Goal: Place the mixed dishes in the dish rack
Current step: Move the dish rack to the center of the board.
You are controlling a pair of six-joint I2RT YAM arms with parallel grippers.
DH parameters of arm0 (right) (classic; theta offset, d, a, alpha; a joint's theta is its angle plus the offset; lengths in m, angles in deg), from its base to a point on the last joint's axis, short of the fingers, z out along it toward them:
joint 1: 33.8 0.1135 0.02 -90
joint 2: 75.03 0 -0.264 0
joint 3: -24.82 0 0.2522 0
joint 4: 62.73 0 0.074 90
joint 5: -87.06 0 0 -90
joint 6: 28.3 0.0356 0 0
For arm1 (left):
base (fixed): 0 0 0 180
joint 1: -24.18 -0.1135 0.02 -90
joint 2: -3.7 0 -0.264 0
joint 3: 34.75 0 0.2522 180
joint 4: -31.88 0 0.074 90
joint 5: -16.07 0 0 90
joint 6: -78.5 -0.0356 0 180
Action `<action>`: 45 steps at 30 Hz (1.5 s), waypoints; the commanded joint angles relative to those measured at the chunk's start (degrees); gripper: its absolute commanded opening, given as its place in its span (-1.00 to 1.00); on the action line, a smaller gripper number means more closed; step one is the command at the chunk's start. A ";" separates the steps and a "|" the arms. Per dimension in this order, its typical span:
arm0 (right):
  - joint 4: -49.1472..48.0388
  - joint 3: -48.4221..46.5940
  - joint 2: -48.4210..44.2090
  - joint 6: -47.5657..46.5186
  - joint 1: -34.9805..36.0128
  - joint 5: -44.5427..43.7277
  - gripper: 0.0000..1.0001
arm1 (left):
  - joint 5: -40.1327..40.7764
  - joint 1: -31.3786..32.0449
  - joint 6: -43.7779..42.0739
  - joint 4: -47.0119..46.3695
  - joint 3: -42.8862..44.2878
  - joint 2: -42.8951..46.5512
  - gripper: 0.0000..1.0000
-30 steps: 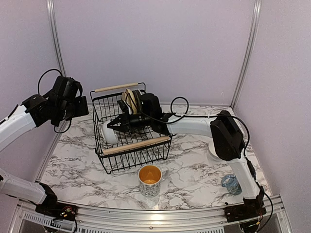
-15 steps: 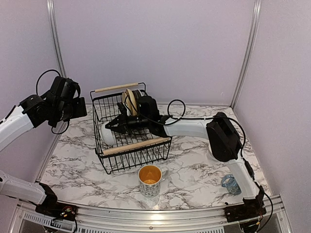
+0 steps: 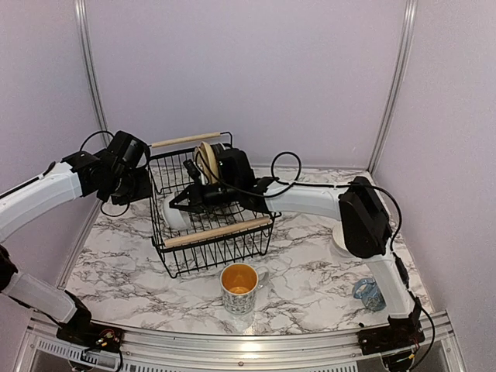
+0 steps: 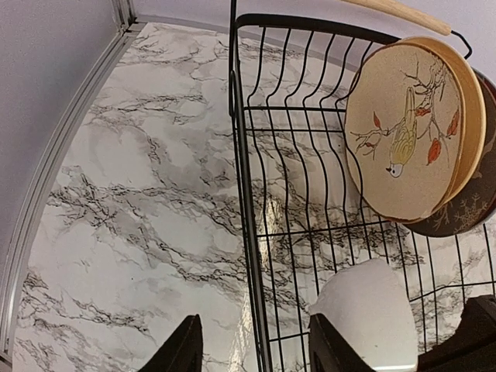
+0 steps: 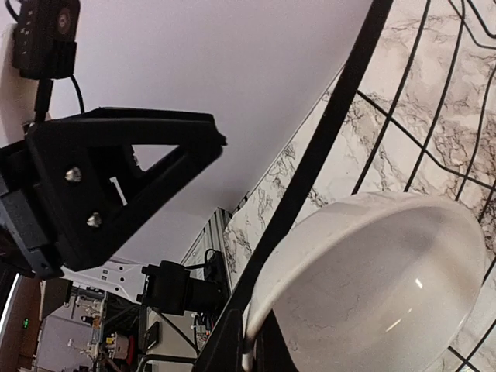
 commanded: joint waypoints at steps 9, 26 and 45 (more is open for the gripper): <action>4.83 -2.79 -8.64 -11.80 0.32 1.19 -1.00 | -3.33 -3.05 2.29 -0.93 -1.33 -4.50 -0.28; -0.78 3.66 -14.19 -11.59 -4.13 8.84 -1.00 | -3.56 -2.44 -1.96 -5.40 2.62 -5.03 -0.14; 3.35 5.56 -18.28 -18.14 -6.73 9.24 -1.00 | -6.11 -4.57 -1.76 1.64 9.33 -9.66 -0.31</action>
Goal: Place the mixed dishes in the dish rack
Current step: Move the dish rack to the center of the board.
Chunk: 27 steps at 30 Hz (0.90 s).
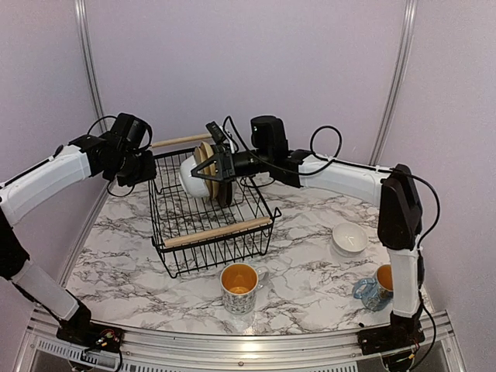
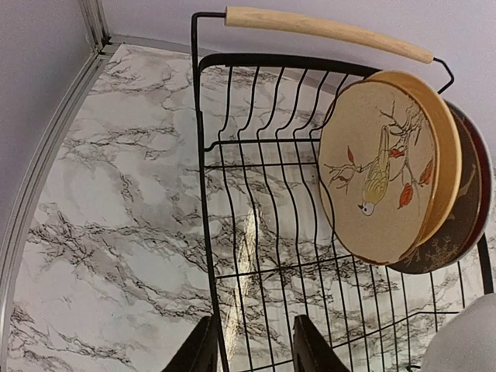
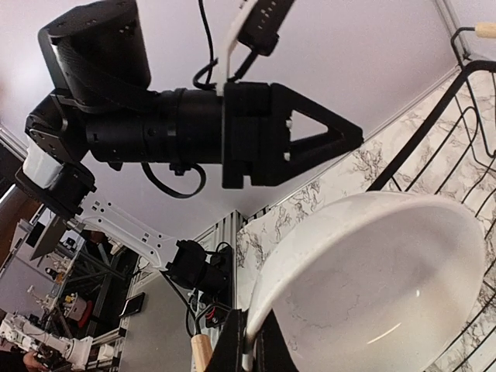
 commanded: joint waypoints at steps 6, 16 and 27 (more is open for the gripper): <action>1.33 0.55 -5.65 -3.89 -0.33 -0.64 -1.00 | 1.04 -0.15 2.56 4.17 -2.16 -4.89 -0.41; 0.32 2.20 -6.39 -3.04 -0.29 -0.42 -1.00 | 1.60 -0.15 2.17 5.23 -3.07 -7.67 -0.64; -1.04 4.06 -6.65 -1.80 -0.30 -0.40 -1.00 | 2.10 -0.19 1.48 6.71 -2.49 -5.86 -0.62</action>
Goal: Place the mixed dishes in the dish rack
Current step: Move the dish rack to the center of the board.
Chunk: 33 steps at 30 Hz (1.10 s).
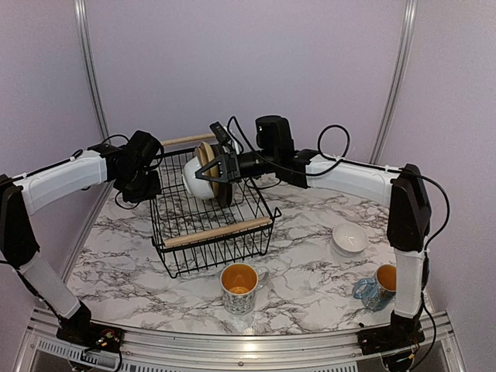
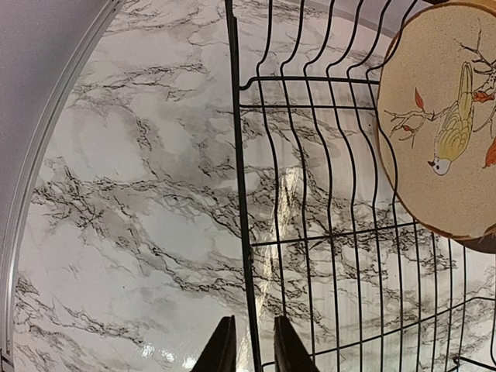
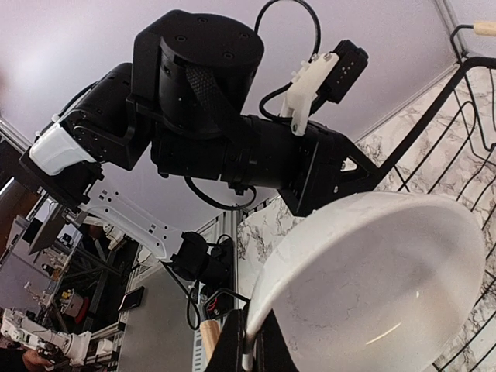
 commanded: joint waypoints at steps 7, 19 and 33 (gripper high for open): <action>-2.43 0.39 -2.63 0.24 -0.27 -0.55 -1.00 | -0.89 -0.37 -0.93 2.47 0.37 -2.82 -0.80; -4.88 4.12 -3.59 3.05 -0.27 -2.39 -1.00 | -3.95 4.00 -0.24 1.13 1.66 -2.35 -1.00; -10.74 7.29 2.07 13.66 1.38 -2.86 -1.00 | -2.51 13.25 4.08 -0.09 0.00 -1.37 -1.00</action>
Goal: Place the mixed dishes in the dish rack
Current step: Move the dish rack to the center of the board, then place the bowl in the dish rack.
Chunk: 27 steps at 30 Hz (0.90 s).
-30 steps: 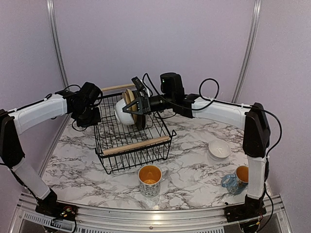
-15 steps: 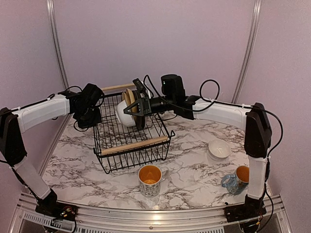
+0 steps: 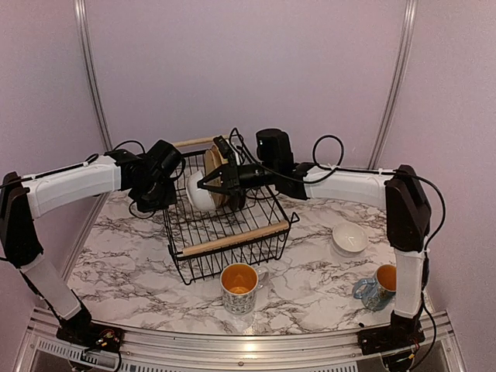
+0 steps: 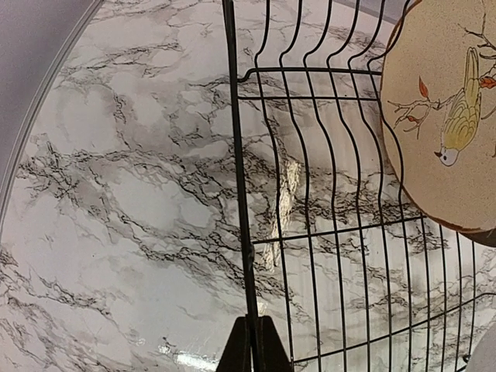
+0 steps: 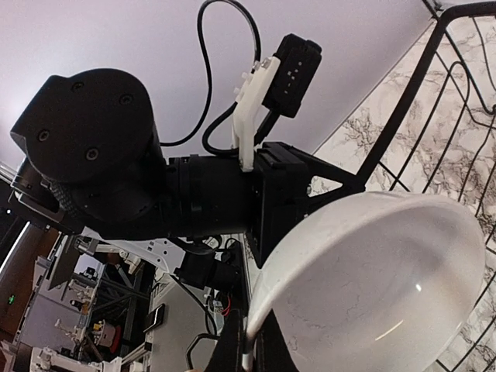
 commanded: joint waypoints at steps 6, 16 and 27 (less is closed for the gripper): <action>-4.83 0.25 5.32 7.08 3.08 -0.75 -1.00 | -7.31 5.72 -2.40 -2.66 0.34 1.06 -1.00; -13.40 8.62 6.68 21.72 3.51 -3.16 -1.00 | -7.26 6.45 -1.75 -3.45 -0.62 0.48 -1.00; -10.87 5.15 10.79 23.75 4.34 -4.22 -1.00 | -7.05 6.48 -2.51 -3.34 -0.21 0.42 -1.00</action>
